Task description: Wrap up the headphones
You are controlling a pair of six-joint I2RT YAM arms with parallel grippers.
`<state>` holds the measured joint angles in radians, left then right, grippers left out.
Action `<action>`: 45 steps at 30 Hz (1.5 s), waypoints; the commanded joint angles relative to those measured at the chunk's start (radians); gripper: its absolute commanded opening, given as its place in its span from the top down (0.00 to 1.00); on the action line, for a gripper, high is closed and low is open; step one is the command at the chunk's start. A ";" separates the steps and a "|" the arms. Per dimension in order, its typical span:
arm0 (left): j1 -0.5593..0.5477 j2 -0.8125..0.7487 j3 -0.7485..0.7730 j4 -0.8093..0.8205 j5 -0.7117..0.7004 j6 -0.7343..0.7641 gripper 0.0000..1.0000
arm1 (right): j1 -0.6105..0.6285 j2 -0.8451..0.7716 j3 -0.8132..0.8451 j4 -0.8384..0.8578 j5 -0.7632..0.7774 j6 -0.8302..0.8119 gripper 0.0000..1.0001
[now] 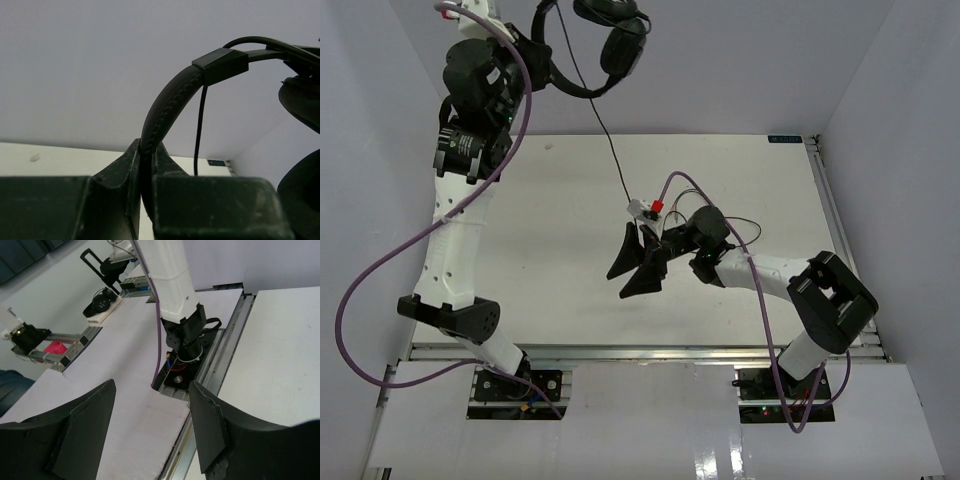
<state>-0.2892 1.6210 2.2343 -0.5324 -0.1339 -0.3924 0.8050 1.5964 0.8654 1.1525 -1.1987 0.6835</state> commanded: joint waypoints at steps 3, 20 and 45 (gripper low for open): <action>0.152 -0.003 -0.055 0.052 -0.043 -0.055 1.00 | 0.049 -0.137 -0.044 -0.201 -0.001 -0.243 0.43; 0.265 -0.078 -0.416 0.143 -0.088 0.032 1.00 | 0.056 -0.226 0.109 -1.009 0.136 -0.842 0.88; 0.351 -0.153 -0.529 0.146 -0.012 0.028 1.00 | 0.000 -0.322 0.131 -1.271 0.321 -1.084 0.92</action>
<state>0.0479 1.5024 1.7185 -0.4359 -0.1490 -0.3587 0.8085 1.3168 0.9524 -0.0700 -0.8585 -0.3545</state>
